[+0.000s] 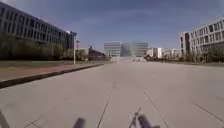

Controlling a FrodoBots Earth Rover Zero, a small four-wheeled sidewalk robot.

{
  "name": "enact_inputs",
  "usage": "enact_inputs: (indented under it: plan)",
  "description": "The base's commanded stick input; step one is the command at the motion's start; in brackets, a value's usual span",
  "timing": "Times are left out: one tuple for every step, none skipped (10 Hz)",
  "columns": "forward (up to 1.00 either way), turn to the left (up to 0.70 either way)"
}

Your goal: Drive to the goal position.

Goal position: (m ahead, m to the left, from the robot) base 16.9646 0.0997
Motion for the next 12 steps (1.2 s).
enact_inputs:
  plan:
    - [0.7,-0.35]
    - [0.7,-0.35]
    - [0.7,-0.35]
    - [0.7,-0.35]
    - [0.7,-0.35]
    - [0.7,-0.35]
    - [0.7,-0.35]
    - [0.7,-0.35]
    - [0.7,-0.14]
    - [0.7,0.0]
    - [0.7,0.08]
    - [0.7,0.2]
